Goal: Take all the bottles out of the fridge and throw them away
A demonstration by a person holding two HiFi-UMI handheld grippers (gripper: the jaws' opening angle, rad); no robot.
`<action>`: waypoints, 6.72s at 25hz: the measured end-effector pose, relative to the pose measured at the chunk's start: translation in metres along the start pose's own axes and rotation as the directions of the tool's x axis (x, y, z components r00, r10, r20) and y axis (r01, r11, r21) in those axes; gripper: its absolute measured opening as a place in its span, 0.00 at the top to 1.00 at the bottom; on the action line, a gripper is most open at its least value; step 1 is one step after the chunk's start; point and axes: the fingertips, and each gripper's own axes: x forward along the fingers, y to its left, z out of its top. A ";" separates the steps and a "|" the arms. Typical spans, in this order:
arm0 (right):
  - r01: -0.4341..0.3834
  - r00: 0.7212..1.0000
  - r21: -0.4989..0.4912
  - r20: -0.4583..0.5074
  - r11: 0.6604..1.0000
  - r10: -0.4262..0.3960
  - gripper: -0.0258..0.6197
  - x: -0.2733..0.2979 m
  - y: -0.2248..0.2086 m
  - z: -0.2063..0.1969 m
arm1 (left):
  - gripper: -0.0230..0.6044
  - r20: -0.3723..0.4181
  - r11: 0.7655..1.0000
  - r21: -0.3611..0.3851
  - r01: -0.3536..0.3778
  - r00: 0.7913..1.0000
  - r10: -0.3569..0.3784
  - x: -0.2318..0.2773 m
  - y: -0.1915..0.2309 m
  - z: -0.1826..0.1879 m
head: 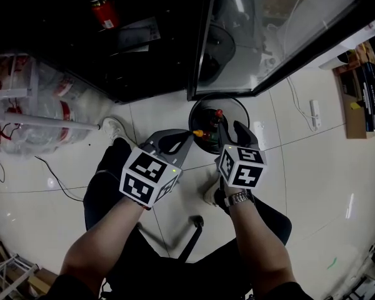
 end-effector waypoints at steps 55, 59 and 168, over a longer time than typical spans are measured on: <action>-0.021 0.875 -0.230 0.466 0.973 0.129 0.53 -0.038 0.249 0.369 | 0.96 0.315 0.960 0.212 -0.185 0.943 0.112 -0.200 0.148 0.216; 0.020 0.880 -0.213 0.468 0.977 0.084 0.50 -0.024 0.249 0.386 | 0.96 0.319 0.958 0.229 -0.171 0.943 0.092 -0.199 0.162 0.228; 0.072 0.994 -0.055 0.086 0.996 -0.067 0.57 -0.107 0.033 0.044 | 0.96 0.060 0.988 0.139 0.073 0.995 -0.082 -0.064 -0.061 0.041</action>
